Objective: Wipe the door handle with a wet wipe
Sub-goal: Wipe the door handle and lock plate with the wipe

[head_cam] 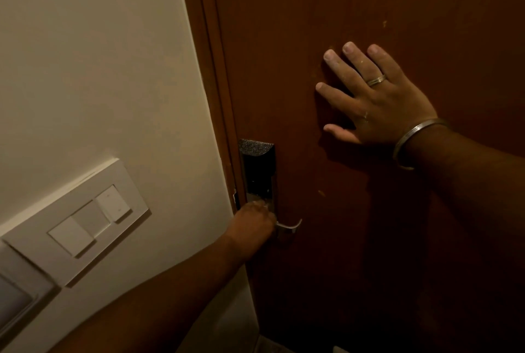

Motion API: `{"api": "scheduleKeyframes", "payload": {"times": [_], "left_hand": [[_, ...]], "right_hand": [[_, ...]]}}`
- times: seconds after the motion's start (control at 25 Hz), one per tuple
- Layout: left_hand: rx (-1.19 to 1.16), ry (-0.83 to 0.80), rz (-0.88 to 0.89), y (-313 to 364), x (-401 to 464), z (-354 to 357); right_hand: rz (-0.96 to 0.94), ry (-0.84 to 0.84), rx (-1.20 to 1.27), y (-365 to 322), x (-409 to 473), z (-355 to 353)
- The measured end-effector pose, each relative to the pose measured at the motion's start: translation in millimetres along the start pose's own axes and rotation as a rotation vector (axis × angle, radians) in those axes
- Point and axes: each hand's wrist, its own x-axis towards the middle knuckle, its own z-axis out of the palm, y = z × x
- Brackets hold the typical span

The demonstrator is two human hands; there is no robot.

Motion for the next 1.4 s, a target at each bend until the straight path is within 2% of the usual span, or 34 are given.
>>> {"api": "scheduleKeyframes", "payload": {"times": [0.12, 0.28, 0.44, 0.6, 0.72, 0.8, 0.88, 0.96, 1.08, 1.24, 1.4], "left_hand": [[0.004, 0.058, 0.052, -12.2, -13.3, 10.1], [-0.049, 0.038, -0.135, -20.8, -18.4, 12.1], [-0.218, 0.046, -0.098, -6.4, -28.0, 6.0], [-0.597, 0.130, -0.413, -4.9, -15.2, 4.5], [-0.696, 0.256, -0.426, 7.3, -27.5, 15.3], [-0.854, 0.294, -0.492, 5.9, -25.1, 16.4], [-1.043, 0.306, -0.662, -1.6, -5.9, 11.0], [-1.122, 0.292, -0.813, 4.2, 3.5, 7.1], [-1.307, 0.313, -0.901, 24.3, -11.8, 11.3], [-1.709, 0.307, -1.146, 0.2, 7.6, 11.7], [-1.609, 0.380, -1.100, 28.4, -7.2, 19.5]], "right_hand": [[-0.006, 0.013, -0.005, -0.5, 1.0, 0.8], [-0.013, -0.001, -0.018, 0.7, 0.1, 1.3], [-0.005, -0.010, -0.008, -1.3, 0.9, 0.0], [-0.006, -0.022, -0.013, 0.4, -0.2, -0.1], [-0.005, -0.024, -0.004, -1.2, 0.6, -0.2], [0.001, -0.021, -0.009, 0.6, -0.1, 0.2], [-0.007, -0.024, -0.005, 0.7, 0.3, -0.3], [-0.006, -0.025, -0.002, -0.5, 1.6, -0.1], [-0.006, -0.016, -0.016, 0.3, 0.0, 1.0], [-0.007, -0.018, -0.006, -0.2, 0.6, -0.6], [-0.001, -0.012, -0.010, -1.0, -0.6, -0.4]]}}
